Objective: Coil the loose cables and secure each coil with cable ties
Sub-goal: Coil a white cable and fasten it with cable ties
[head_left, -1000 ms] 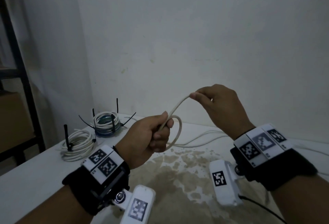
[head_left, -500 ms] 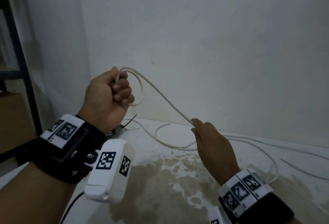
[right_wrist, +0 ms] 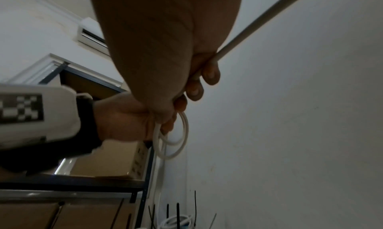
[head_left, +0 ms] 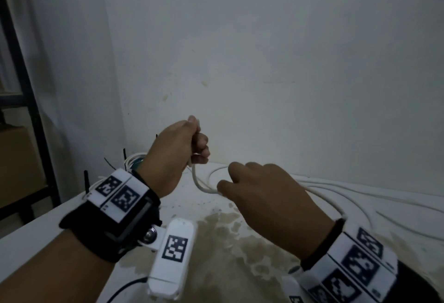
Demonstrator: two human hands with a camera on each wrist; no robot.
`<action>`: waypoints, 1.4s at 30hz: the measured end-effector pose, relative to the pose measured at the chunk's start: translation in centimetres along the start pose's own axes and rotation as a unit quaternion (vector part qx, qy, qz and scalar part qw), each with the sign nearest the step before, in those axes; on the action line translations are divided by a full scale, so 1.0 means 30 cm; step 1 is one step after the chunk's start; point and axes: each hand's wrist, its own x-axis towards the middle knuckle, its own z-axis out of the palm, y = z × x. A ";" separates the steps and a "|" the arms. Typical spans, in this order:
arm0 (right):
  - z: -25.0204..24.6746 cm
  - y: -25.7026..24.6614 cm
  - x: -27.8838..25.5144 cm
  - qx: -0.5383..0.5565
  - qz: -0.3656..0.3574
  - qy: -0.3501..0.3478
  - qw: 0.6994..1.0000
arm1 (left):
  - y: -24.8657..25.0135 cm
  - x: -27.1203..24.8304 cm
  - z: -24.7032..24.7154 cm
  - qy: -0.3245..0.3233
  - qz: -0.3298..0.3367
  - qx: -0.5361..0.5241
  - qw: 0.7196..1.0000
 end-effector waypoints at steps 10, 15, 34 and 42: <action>-0.057 0.097 0.031 0.128 0.071 0.067 0.987 | -0.061 -0.083 0.070 -0.132 -0.015 0.148 0.980; 0.004 0.133 0.015 0.295 0.151 0.082 0.940 | -0.063 -0.092 0.087 -0.160 -0.096 0.050 0.981; -0.046 0.117 0.031 0.317 0.203 0.039 0.925 | -0.063 -0.085 0.092 -0.116 0.082 0.139 0.980; -0.131 0.128 0.067 0.330 0.165 -0.152 0.917 | -0.060 -0.091 0.117 -0.133 0.189 0.195 0.953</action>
